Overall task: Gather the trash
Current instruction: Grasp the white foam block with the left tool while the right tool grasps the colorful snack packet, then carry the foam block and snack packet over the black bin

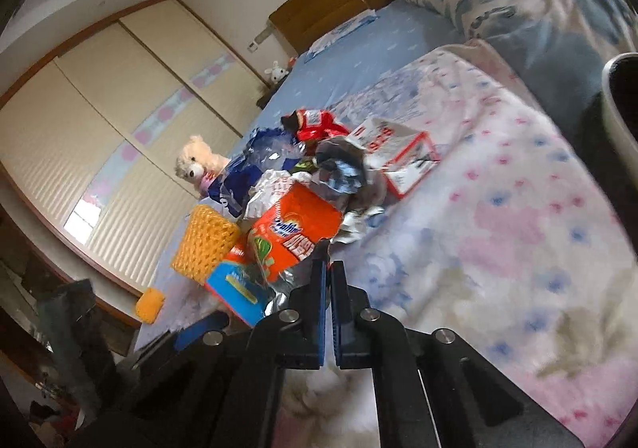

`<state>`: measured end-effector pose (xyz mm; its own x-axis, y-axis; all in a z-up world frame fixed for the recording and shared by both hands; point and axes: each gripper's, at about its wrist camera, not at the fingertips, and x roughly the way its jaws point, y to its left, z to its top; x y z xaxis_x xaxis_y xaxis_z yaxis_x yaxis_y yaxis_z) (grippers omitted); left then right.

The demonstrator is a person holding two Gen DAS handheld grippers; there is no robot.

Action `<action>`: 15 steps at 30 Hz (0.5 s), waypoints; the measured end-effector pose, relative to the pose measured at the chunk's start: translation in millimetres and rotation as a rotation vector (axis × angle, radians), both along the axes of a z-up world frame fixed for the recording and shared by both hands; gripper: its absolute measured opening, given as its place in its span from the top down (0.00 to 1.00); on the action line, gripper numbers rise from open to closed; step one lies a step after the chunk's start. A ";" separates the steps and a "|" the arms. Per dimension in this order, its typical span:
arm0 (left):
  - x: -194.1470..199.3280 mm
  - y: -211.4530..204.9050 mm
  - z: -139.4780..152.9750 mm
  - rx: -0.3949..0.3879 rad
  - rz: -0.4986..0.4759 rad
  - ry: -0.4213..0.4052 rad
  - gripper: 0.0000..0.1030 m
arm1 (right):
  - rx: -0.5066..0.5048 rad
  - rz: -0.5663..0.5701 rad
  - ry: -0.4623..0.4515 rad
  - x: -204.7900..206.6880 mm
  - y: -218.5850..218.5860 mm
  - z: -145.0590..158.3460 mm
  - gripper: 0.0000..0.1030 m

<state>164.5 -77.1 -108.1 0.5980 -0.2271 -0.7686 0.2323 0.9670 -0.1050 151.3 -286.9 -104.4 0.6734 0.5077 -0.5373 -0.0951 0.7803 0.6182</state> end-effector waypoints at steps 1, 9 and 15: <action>0.3 -0.3 -1.7 -0.015 -0.014 0.013 0.56 | -0.002 -0.008 -0.002 -2.8 -4.1 1.0 0.98; -16.9 -20.1 11.9 -0.021 -0.074 -0.033 0.60 | -0.033 -0.081 -0.029 -40.8 -42.2 10.6 0.98; -26.8 -46.6 27.2 -0.037 -0.154 -0.061 0.60 | -0.045 -0.140 -0.030 -55.4 -64.6 9.2 0.98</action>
